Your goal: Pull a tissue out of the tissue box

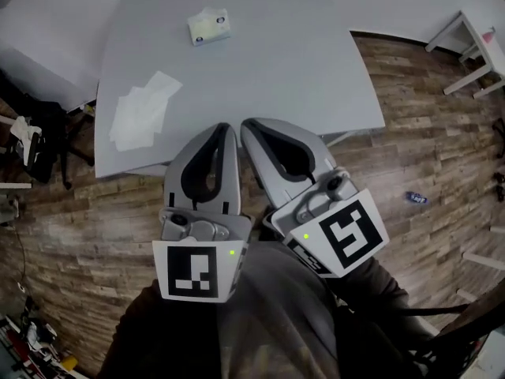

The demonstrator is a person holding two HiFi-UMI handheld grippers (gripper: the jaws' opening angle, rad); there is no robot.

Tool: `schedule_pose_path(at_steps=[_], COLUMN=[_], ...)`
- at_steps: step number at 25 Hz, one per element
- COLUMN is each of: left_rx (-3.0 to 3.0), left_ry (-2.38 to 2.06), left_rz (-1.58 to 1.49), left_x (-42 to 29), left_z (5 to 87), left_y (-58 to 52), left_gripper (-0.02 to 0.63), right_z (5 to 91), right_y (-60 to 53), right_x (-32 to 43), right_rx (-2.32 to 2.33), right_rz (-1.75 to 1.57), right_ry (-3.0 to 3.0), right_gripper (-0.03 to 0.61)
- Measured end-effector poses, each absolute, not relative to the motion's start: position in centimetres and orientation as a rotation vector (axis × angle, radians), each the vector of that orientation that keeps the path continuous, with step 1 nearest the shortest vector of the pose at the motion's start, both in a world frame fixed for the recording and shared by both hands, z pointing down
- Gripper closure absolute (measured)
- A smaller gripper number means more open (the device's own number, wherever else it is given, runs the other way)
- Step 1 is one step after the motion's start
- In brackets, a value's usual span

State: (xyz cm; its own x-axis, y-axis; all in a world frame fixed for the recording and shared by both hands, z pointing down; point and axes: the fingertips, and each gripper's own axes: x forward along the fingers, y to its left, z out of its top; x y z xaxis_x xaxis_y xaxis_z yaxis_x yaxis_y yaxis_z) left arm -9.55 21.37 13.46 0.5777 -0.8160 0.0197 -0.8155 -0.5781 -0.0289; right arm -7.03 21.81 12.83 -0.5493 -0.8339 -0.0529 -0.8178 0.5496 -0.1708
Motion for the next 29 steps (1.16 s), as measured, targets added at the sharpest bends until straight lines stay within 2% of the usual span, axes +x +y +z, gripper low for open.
schedule_pose_path(at_steps=[12, 29], left_rx=[-2.795, -2.797], left_ry=[1.359, 1.336], left_rz=[0.068, 0.077], left_x=[-12.7, -12.1], left_z=[10.9, 10.4], left_y=[23.3, 23.8], left_gripper=[0.612, 0.612], right_z=[10.9, 10.2], right_y=[24.1, 24.6], right_x=[-10.5, -9.1], right_rx=[-1.504, -1.559], right_rz=[-0.078, -0.035], right_ry=[2.643, 2.597], right_gripper=[0.578, 0.578])
